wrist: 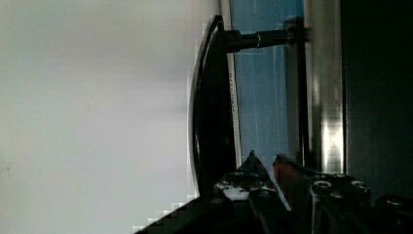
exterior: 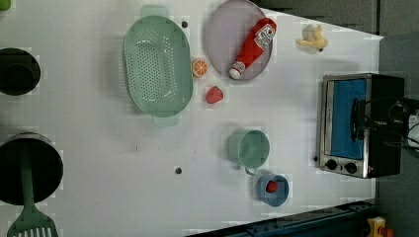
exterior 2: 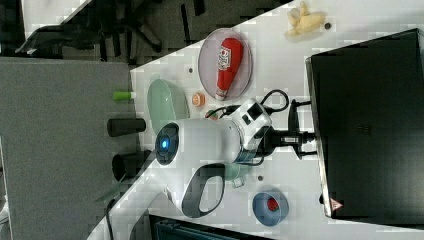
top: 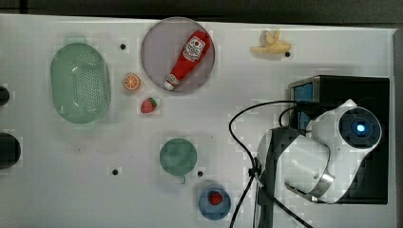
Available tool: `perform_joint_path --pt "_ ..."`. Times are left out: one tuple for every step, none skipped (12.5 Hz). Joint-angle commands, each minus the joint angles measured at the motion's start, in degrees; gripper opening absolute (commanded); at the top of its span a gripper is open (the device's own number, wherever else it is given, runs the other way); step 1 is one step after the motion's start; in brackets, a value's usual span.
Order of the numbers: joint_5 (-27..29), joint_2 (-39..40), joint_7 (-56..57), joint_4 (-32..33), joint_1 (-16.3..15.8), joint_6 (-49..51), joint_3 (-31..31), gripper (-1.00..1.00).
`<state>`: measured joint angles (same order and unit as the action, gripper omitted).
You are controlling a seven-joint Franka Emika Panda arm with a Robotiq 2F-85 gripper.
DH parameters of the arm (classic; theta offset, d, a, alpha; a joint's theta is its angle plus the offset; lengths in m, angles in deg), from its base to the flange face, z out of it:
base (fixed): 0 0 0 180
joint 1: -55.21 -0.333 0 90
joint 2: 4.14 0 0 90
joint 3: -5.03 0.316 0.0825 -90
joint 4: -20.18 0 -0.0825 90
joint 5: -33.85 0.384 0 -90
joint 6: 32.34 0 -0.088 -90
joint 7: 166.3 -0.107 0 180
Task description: Flap open oven.
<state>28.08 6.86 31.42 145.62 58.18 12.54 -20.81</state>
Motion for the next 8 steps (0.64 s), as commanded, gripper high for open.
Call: perform_joint_path --pt "-0.47 -0.32 2.14 -0.13 -1.41 0.00 1.53 -0.65" --pt "-1.63 -0.17 1.49 0.22 -1.92 -0.04 2.34 -0.65" --pt "-3.03 0.01 -0.04 0.51 -2.51 -0.03 3.20 -0.65" --pt "-4.73 0.22 -2.84 0.81 -3.10 -0.04 4.03 -0.65" --pt "-7.09 0.37 -6.58 1.37 -3.72 -0.04 4.77 -0.65" --pt "-9.86 0.43 -10.91 2.05 -4.33 -0.08 5.53 -0.65" --pt "-12.75 0.49 -14.91 2.55 -4.92 -0.13 6.47 -0.65" --pt "-15.79 0.67 -18.76 2.86 -5.46 -0.05 7.43 -0.65"
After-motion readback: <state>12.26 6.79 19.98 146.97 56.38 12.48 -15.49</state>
